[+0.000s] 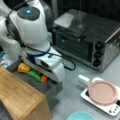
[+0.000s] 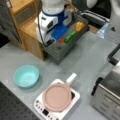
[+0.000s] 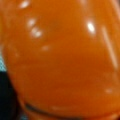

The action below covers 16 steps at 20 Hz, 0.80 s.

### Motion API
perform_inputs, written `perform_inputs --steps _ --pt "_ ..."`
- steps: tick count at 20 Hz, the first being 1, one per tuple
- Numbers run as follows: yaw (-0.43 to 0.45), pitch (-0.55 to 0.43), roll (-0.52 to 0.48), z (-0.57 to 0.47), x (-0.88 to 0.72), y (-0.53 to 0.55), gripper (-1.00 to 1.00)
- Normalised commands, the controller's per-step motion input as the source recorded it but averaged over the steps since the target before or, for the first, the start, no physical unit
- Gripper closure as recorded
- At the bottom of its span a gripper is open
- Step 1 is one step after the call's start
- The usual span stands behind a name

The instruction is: Open the drawer. Pick up the carrot. Put the carrots in the drawer.

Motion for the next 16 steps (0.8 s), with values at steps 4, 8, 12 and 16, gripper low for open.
perform_inputs --steps 4,8,12,16 --pt "0.071 -0.232 0.089 -0.15 -0.22 -0.03 1.0" --pt "0.075 -0.244 0.07 -0.12 -0.22 -0.06 1.0" --pt "0.06 -0.245 0.055 -0.1 -0.21 -0.06 1.0" --pt "0.062 -0.238 0.042 -0.09 -0.21 -0.02 1.0"
